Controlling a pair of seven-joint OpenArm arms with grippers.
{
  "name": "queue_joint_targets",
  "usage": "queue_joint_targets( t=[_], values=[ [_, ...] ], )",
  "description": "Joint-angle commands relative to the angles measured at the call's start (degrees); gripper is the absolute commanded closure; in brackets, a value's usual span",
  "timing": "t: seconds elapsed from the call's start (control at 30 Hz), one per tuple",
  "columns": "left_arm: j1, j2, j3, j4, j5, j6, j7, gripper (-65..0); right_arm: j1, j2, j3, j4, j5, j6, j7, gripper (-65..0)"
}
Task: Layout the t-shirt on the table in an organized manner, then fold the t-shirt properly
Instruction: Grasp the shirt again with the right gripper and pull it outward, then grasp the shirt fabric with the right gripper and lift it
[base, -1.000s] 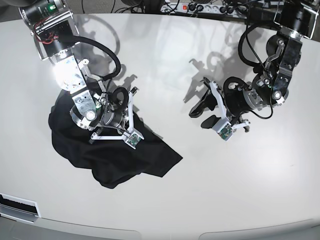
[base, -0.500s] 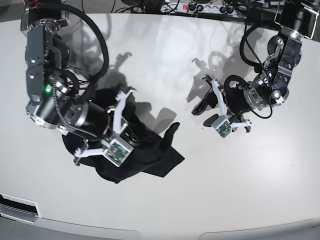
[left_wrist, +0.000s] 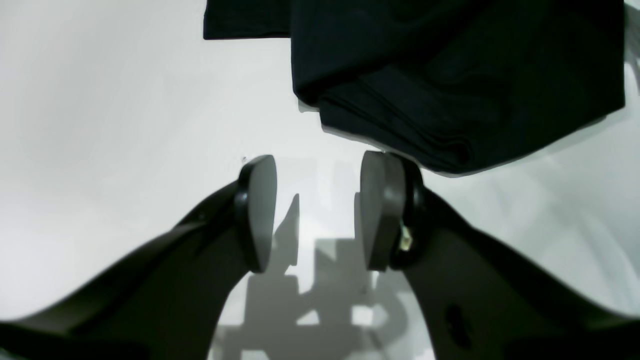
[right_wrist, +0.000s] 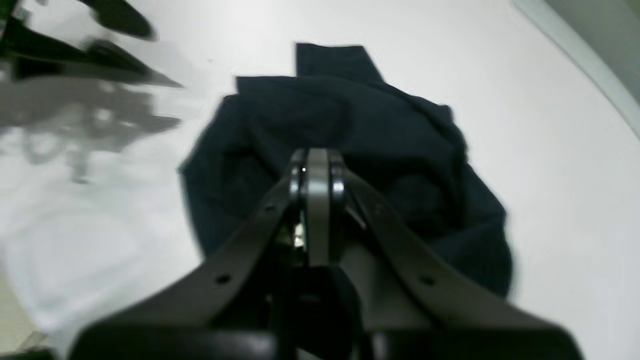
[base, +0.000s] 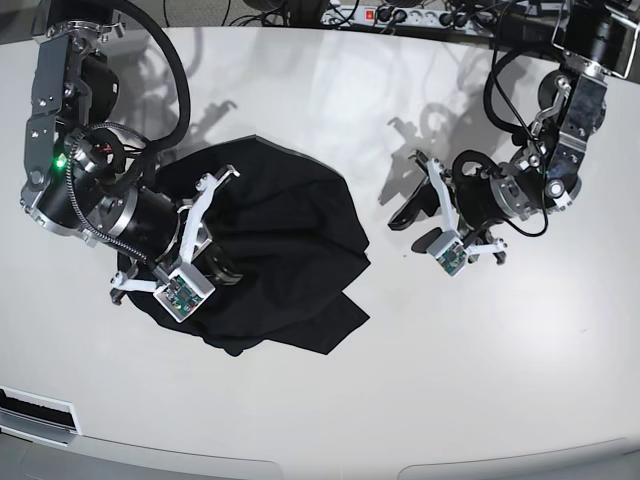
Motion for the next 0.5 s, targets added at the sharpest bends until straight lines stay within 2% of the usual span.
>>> queue_joint_targets(
  t=[0.0,0.1,0.13,0.23,0.3,0.37,0.47],
  values=[
    [-0.79,-0.50,-0.44,0.85,-0.72,0.07,-1.03,-28.6,0.24,0.09,-0.02,1.05,2.49,0.32,0.42,-2.9],
    [-0.87,-0.52,-0.44,0.85,-0.72,0.09,-0.61,-28.6,-1.86,0.02,-2.21,0.98,4.57,0.32,-0.35,-25.8],
    [-0.87,-0.50,-0.44,0.85,-0.72,0.07,-0.63,-28.6,-2.47,0.02,-3.63,0.96,4.44,0.32,-0.13,-30.2],
    [-0.85,-0.50,-0.44,0.85,-0.72,0.07,-0.63,-28.6,-3.58,0.02,-9.57,0.87,0.68,0.32,0.59,-30.2],
    [-0.85,-0.50,-0.44,0.85,-0.70,0.07,-0.59,-28.6,-3.61,0.02,-14.25,-0.04,-5.33,0.32,2.78,-30.2],
    [-0.85,-0.52,-0.44,0.85,-0.70,0.33,0.11,-28.6,-3.61,0.02,-18.40,-1.55,-13.66,-0.44,7.43,-30.2],
    [-0.83,-0.55,-0.44,0.85,-0.68,2.89,0.96,-28.6,-2.97,0.02,-23.30,-5.18,-24.41,-8.26,14.01,-30.2]
  ],
)
